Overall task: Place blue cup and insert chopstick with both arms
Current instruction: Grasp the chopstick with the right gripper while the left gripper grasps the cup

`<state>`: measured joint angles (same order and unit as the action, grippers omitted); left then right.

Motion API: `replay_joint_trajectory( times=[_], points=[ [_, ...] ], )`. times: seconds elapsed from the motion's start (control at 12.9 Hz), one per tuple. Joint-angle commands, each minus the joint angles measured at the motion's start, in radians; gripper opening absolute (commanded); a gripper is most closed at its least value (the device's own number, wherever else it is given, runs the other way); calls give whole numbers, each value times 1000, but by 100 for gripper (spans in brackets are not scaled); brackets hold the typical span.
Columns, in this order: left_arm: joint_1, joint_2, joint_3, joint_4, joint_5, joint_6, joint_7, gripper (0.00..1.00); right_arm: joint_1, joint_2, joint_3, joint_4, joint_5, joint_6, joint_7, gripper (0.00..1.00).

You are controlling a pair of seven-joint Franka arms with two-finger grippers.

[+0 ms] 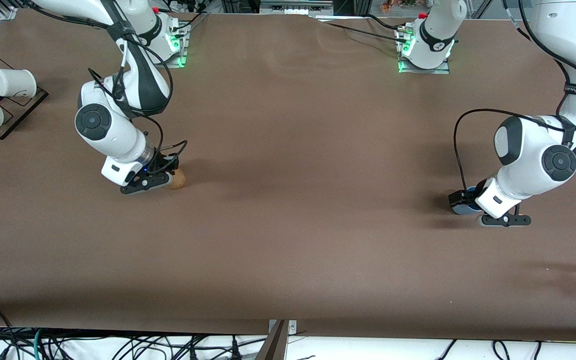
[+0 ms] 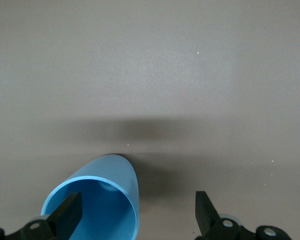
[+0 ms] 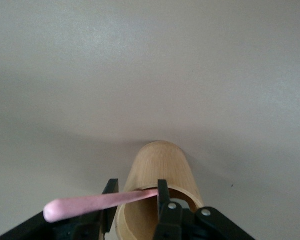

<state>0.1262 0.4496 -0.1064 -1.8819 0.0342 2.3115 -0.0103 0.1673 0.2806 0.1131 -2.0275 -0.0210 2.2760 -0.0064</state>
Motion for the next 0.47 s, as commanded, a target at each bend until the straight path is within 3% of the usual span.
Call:
replay_joint_trajectory(
  times=[0.0, 0.23, 0.39],
  points=[
    [6, 18, -7, 0, 23, 32, 7, 100, 0, -21, 2, -14, -17, 11, -7, 37],
    [7, 43, -4, -13, 23, 62, 7, 100, 0, -23, 4, -10, -27, 10, -7, 15],
    [10, 46, -1, -13, 48, 63, 7, 87, 0, -23, 2, -2, -27, 7, -9, 1]
  ],
)
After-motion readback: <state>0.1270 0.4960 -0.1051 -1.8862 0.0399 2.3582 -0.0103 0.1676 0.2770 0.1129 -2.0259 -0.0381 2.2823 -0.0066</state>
